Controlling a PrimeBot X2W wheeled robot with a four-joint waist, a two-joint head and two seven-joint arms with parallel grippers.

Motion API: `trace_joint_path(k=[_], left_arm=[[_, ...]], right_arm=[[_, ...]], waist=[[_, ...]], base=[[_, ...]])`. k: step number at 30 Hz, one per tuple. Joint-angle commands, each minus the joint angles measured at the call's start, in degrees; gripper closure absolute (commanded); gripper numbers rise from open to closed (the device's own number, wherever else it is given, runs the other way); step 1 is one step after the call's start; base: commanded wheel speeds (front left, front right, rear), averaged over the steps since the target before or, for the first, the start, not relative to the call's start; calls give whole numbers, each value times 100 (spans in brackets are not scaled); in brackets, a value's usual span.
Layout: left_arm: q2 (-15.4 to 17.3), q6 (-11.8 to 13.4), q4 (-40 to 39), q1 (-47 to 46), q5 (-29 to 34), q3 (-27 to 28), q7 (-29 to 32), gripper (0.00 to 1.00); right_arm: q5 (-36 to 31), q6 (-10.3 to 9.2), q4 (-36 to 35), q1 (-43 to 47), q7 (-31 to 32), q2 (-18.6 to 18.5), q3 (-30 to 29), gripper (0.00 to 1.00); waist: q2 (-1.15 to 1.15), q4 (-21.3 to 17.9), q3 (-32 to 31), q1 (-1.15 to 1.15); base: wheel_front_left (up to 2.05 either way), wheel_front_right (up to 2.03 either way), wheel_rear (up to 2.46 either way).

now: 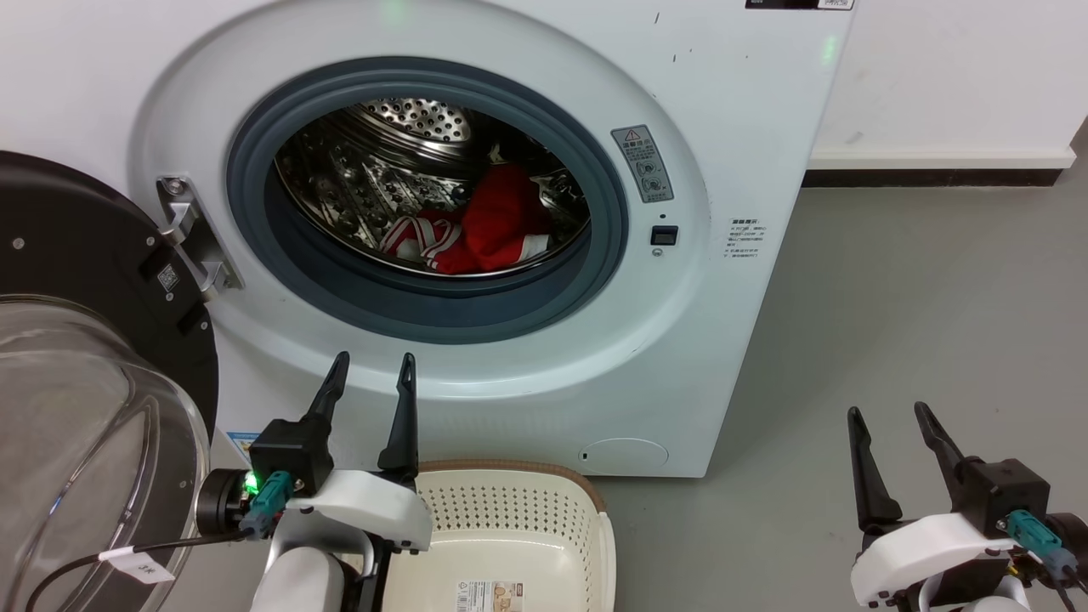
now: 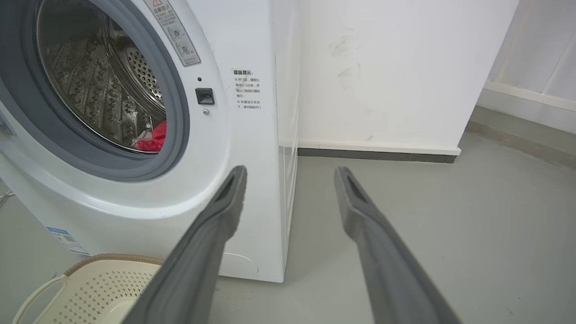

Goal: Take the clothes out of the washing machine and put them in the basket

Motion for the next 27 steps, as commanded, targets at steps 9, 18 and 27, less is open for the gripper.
trace_joint_path(k=[9,18,27], left_arm=[[10,66,66,-85,330,-40,-128,0],[9,90,111,-80,297,-58,-168,0],[9,79,145,-78,262,-26,-163,0]], right_arm=[[-414,-2,47,-9,-103,9,5,0],[-510,-2,95,-42,-147,9,30,0],[-428,-2,170,-78,-158,9,58,0]], waist=[[0,28,1,0],[0,33,8,0],[0,11,21,0]], base=[[0,0,0],[0,0,0],[0,0,0]])
